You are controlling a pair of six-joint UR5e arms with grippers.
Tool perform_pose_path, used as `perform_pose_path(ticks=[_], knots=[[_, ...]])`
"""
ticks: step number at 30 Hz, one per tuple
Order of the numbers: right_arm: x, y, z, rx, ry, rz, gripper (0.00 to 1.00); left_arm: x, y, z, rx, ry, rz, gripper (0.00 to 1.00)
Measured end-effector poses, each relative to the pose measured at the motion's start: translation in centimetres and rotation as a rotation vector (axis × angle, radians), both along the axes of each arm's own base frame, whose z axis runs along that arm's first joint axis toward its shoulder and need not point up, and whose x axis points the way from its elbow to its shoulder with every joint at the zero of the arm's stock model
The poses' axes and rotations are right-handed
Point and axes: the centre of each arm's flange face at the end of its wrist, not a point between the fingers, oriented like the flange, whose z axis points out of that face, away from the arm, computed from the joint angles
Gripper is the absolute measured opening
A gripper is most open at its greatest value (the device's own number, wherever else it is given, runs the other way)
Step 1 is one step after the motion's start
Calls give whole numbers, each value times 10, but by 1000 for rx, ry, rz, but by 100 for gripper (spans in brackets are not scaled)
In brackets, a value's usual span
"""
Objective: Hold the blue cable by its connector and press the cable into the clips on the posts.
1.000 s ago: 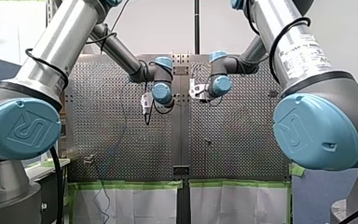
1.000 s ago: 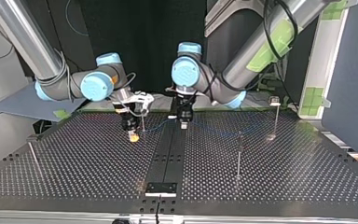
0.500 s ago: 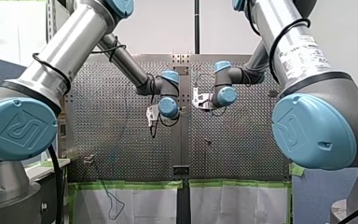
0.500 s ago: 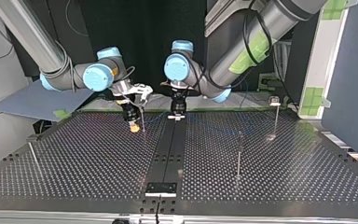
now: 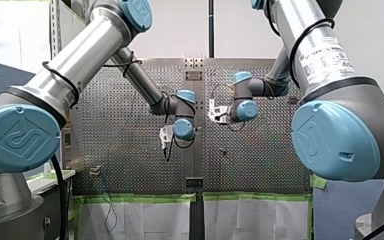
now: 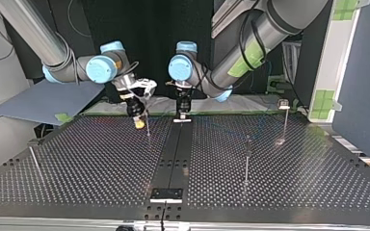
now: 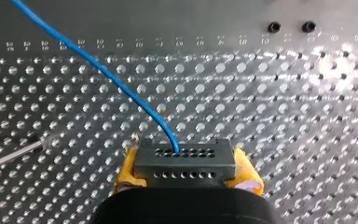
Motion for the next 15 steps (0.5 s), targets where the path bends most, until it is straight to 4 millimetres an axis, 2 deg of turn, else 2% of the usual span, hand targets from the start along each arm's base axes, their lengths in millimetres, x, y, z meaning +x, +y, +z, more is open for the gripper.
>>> perform_pose_path(ticks=[5, 15], knots=[[-10, 4, -14, 6, -9, -31, 0, -1, -2, -1, -16, -9, 10, 0], [-34, 21, -59, 65, 23, -99, 0, -8, -14, -3, -45, -30, 2, 0]])
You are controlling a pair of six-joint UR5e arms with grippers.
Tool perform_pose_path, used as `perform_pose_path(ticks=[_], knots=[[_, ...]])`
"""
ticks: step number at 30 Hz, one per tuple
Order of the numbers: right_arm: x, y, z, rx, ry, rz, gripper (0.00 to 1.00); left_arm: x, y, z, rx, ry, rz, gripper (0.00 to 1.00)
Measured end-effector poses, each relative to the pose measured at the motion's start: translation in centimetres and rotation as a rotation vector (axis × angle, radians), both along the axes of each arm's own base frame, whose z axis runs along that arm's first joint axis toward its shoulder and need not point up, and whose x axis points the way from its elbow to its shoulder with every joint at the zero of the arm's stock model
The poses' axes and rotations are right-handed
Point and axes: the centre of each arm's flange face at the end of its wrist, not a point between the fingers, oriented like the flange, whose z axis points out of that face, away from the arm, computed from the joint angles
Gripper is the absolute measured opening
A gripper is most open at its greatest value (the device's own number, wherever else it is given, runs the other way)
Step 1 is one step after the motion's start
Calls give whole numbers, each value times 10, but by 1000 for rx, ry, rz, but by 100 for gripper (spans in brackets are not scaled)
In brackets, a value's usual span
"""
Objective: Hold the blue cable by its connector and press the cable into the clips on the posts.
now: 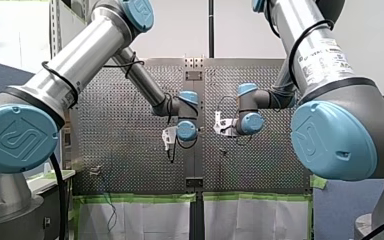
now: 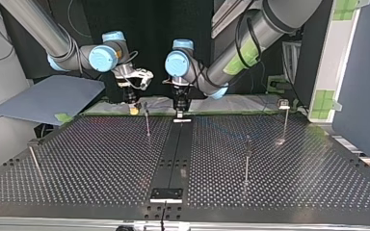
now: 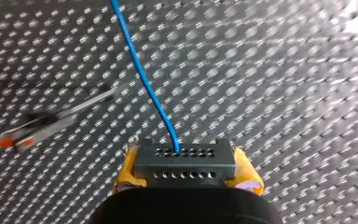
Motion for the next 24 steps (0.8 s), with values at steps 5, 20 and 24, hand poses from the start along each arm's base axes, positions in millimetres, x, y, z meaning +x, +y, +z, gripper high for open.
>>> perform_pose_path(ticks=[5, 20, 24], knots=[[-19, 0, -31, 43, 0, -10, 0, -2, -3, -18, 5, 9, -3, 0], [-90, 7, -90, 86, 54, 1, 0, -17, -14, -60, 24, 54, -17, 0], [-109, 17, -99, 126, 88, 7, 0, -23, -17, -68, 30, 69, -27, 0]])
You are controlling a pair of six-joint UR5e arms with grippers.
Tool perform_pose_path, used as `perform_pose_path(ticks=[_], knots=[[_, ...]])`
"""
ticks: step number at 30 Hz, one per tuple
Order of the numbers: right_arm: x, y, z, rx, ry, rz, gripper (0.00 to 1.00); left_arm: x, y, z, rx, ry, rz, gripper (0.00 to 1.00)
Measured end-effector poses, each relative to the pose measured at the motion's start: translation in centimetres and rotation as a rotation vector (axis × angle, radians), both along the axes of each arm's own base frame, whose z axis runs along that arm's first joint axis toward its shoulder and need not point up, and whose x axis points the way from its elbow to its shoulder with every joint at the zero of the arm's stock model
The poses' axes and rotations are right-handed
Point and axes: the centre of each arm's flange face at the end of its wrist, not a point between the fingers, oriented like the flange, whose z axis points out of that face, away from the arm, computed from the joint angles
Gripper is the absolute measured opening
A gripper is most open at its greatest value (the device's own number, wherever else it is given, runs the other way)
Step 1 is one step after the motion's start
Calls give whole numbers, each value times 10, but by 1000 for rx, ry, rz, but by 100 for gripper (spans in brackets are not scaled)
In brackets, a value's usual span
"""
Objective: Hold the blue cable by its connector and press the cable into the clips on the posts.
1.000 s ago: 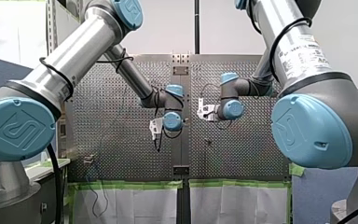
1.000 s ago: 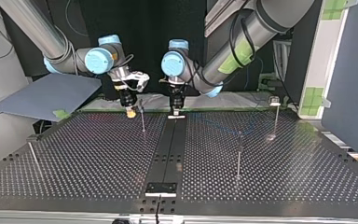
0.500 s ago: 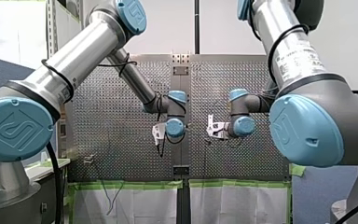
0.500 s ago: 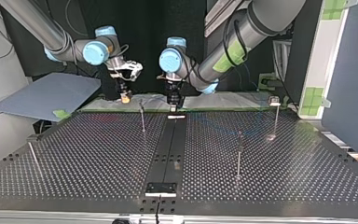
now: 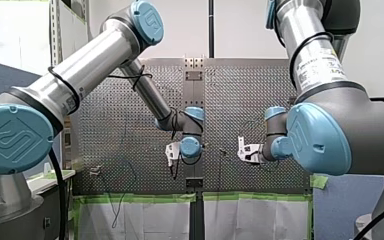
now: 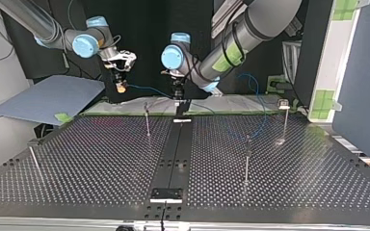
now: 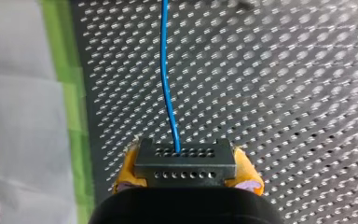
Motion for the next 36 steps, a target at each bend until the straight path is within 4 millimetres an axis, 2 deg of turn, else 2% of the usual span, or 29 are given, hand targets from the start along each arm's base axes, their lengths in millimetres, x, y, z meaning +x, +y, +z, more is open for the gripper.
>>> perform_pose_path(ticks=[6, 9, 12, 16, 20, 28, 36], knots=[[-24, 8, -8, 33, 53, -32, 0, -8, -7, -3, -8, 10, -20, 0], [-29, 4, -7, 31, 74, -43, 0, -12, -10, -4, -10, 16, -33, 0], [-27, -2, -5, 17, 89, -30, 0, -15, -13, -7, -11, 25, -49, 0], [-21, -11, -6, 1, 107, 8, 0, -22, -13, -23, 9, 60, -62, 0], [-15, -17, -15, 9, 129, 57, 0, -27, -15, -34, 16, 84, -78, 0], [-9, -21, -36, 35, 165, 149, 0, -30, -16, -38, 8, 100, -94, 0], [-9, -24, -21, -16, 187, 227, 0, -31, -16, -39, 9, 109, -97, 0]])
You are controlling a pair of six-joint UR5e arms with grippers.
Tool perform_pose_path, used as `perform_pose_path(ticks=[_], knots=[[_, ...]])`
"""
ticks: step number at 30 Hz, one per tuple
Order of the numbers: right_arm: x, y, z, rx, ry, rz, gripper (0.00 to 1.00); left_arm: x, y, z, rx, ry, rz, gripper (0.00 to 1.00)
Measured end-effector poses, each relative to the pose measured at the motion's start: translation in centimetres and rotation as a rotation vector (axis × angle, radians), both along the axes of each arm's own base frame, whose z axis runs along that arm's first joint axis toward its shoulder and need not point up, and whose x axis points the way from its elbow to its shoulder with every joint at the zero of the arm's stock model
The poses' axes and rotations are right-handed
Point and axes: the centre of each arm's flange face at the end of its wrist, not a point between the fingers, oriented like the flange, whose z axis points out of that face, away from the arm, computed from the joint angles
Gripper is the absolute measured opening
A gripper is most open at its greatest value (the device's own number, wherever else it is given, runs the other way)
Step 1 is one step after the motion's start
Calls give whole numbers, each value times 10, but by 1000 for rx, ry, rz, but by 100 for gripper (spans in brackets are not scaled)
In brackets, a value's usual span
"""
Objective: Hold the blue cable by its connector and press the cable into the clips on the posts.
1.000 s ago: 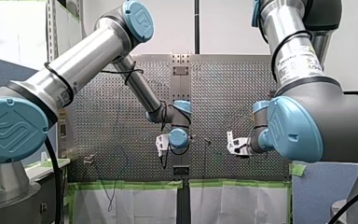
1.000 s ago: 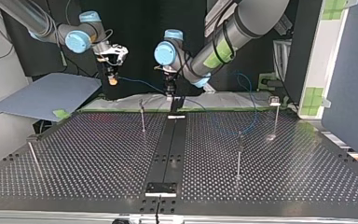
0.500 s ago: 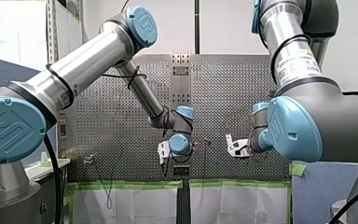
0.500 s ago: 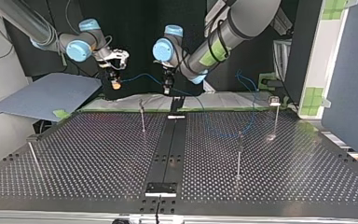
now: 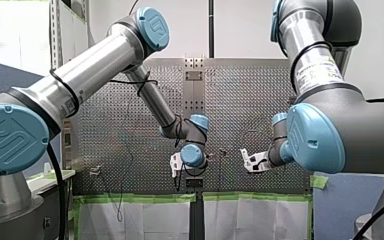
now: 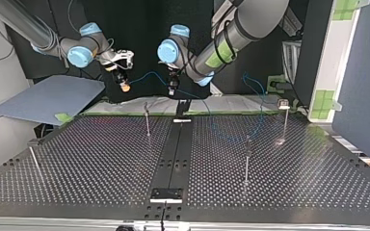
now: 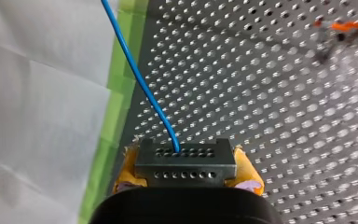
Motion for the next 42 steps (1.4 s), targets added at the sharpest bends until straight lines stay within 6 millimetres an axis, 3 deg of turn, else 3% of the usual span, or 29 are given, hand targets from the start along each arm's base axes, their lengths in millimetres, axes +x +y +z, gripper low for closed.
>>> perform_pose_path(ticks=[11, 24, 42], knots=[[-10, -11, 43, -67, -55, 8, 0, 1, -2, 1, 0, 2, -6, 0], [-33, -43, 94, -172, -141, -81, 0, 13, -17, 20, -7, -4, -17, 0], [-9, -36, 100, -180, -189, -52, 0, 14, -29, 25, -27, -12, -30, 0]])
